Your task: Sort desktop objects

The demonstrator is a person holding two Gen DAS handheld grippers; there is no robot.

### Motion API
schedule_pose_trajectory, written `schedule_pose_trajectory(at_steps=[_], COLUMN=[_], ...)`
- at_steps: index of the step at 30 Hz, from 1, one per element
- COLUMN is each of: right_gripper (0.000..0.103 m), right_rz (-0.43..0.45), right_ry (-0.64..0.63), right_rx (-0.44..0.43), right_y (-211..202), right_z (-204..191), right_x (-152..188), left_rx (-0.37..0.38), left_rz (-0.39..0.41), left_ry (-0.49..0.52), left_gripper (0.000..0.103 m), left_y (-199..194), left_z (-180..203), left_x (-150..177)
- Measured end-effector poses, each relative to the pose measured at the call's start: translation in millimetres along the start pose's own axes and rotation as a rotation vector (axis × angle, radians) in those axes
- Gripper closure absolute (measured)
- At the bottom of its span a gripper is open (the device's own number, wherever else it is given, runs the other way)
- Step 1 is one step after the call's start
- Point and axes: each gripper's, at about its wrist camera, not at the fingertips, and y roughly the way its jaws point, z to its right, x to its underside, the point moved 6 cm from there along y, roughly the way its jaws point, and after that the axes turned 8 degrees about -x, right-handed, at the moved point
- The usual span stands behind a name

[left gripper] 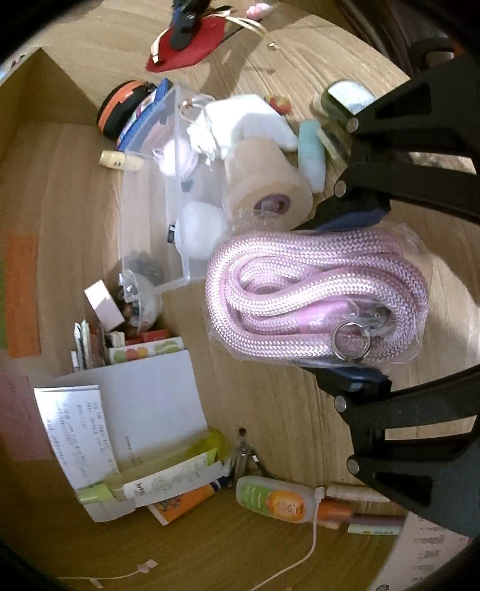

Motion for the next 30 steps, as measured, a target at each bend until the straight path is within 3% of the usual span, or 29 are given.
schedule_pose_trajectory(at_steps=[10,16,30], right_gripper=[0.090,0.090,0.090], right_rz=[0.043,0.064,0.055], right_ry=[-0.016,-0.035,-0.078], right_rx=[0.011,0.030,0.015], right_y=[-9.1,-8.2,33.3], right_z=[3.7,6.1,9.6], right_x=[-36.1,-52.5,-86.0], left_rx=[0.026,0.085,0.127], left_rz=[0.041,0.087,0.140], left_ry=[0.006,-0.010,0.007], left_gripper=[0.045,0.045,0.045], left_y=[-10.6,-21.0,-11.1], left_z=[5.7,6.4,19.4], left_x=[-31.5,-63.0,-114.3])
